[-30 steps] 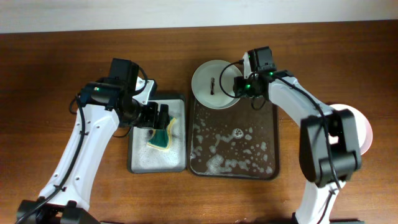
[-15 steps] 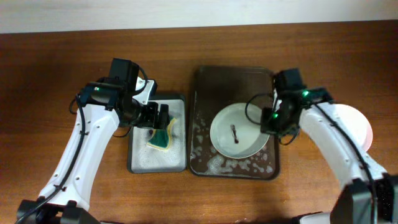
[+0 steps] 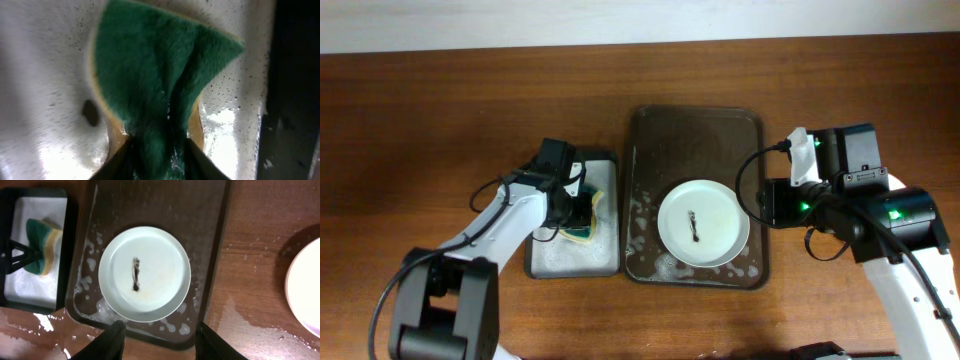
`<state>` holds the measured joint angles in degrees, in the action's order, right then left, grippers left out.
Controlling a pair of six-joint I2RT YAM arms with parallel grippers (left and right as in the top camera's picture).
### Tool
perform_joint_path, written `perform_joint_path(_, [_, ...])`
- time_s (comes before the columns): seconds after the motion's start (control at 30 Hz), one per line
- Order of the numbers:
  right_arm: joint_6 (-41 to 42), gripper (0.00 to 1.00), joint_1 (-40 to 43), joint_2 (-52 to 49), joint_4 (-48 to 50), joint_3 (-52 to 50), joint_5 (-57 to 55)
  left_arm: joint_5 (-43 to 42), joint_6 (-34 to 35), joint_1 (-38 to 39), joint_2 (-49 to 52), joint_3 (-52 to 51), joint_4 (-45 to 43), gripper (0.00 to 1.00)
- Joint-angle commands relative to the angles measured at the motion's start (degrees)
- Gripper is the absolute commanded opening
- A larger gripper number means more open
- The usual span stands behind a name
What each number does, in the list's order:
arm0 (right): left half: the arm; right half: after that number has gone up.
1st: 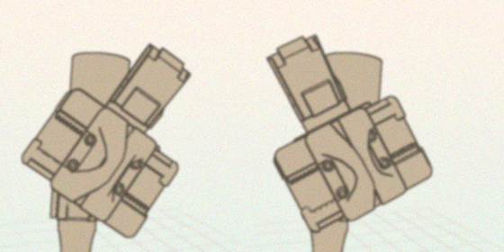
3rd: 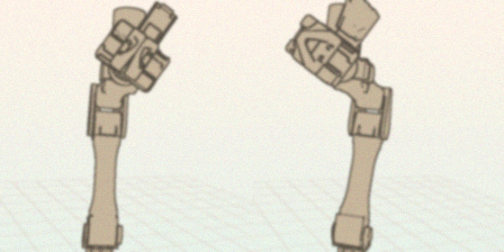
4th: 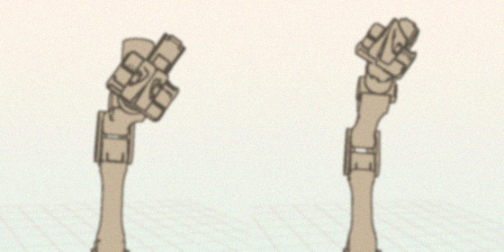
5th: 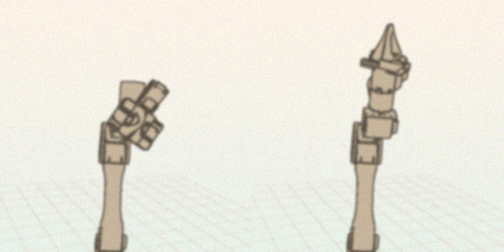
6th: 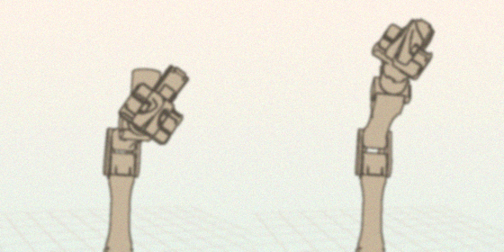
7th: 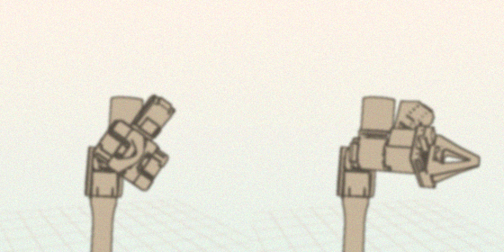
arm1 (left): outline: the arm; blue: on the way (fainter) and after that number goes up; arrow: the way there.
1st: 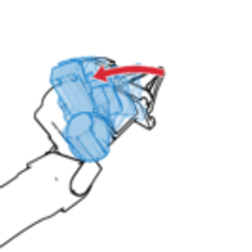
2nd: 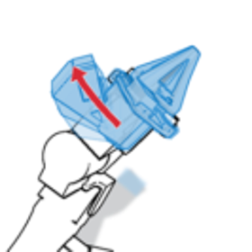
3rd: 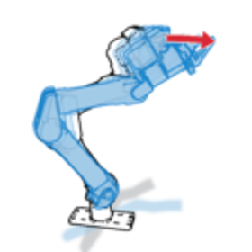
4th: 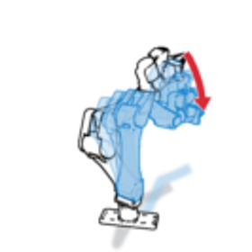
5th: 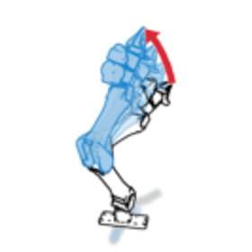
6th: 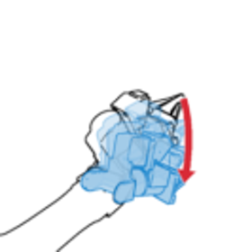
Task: Clean dirty plates on tray and stack at the side
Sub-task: 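Grasp the sponge with the left gripper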
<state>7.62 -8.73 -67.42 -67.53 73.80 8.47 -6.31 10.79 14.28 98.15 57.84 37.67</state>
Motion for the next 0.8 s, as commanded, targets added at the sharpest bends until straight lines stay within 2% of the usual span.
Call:
perform_joint_path(0.0, [-0.28,0.46,-0.26,-0.42,-0.02,-0.02,0.35,-3.78,0.72,0.37,6.14,-0.81,0.50,0.01])
perform_joint_path(0.07, [-0.31,0.46,-0.26,-0.42,-0.11,-0.02,0.35,-3.80,0.72,0.20,6.23,0.20,2.14,0.00])
perform_joint_path(0.1, [-0.31,0.46,-0.26,-0.42,-0.35,-0.02,0.33,-3.87,0.74,0.13,5.95,3.32,5.79,0.00])
perform_joint_path(0.13, [-0.31,0.46,-0.26,-0.42,-0.66,-0.02,0.31,-3.80,0.70,0.13,5.64,8.07,10.60,0.24])
perform_joint_path(0.2, [-0.33,0.46,-0.26,-0.42,-0.66,-0.02,0.31,-2.78,0.02,0.22,5.31,15.69,16.96,0.62])
perform_joint_path(0.23, [-0.33,0.46,-0.26,-0.42,-0.66,-0.02,0.28,-0.70,-0.11,0.35,5.33,16.35,16.65,0.68])
perform_joint_path(0.3, [-0.33,0.46,-0.26,-0.42,-0.66,-0.02,0.28,4.52,-0.09,0.35,6.71,15.58,15.43,0.69])
perform_joint_path(0.33, [-0.33,0.46,-0.26,-0.42,-0.66,-0.02,0.28,4.42,-0.02,0.35,8.13,12.90,11.10,0.67])
perform_joint_path(0.4, [-0.31,0.46,-0.26,-0.42,-0.68,-0.02,0.31,1.70,0.09,0.35,11.30,8.76,5.49,0.54])
perform_joint_path(0.43, [-0.31,0.46,-0.26,-0.42,-0.68,-0.02,0.33,0.74,0.09,0.35,12.48,7.96,4.42,0.44])
perform_joint_path(0.47, [-0.31,0.45,-0.26,-0.42,-0.72,-0.02,0.33,0.70,0.09,0.28,13.46,7.96,4.33,0.00])
perform_joint_path(0.53, [-0.33,0.46,-0.26,-0.42,-1.22,-0.02,0.31,0.72,0.07,0.28,12.59,13.68,9.29,0.00])
perform_joint_path(0.57, [-0.33,0.46,-0.26,-0.42,-1.36,-0.02,0.31,0.72,0.07,0.28,12.17,18.10,13.64,0.15])
perform_joint_path(0.63, [-0.33,0.46,-0.26,-0.42,-1.49,-0.02,0.28,0.72,0.04,0.31,11.74,25.59,22.43,0.63])
perform_joint_path(0.67, [-0.33,0.46,-0.26,-0.42,-1.49,-0.02,0.28,0.11,0.04,0.35,11.74,26.53,25.18,0.69])
perform_joint_path(0.7, [-0.33,0.46,-0.26,-0.42,-1.49,-0.02,0.28,-0.44,0.09,0.37,11.76,26.38,26.75,0.66])
perform_joint_path(0.77, [-0.33,0.46,-0.26,-0.42,-1.49,-0.02,-0.04,-0.55,0.09,1.27,11.76,22.69,26.69,0.51])
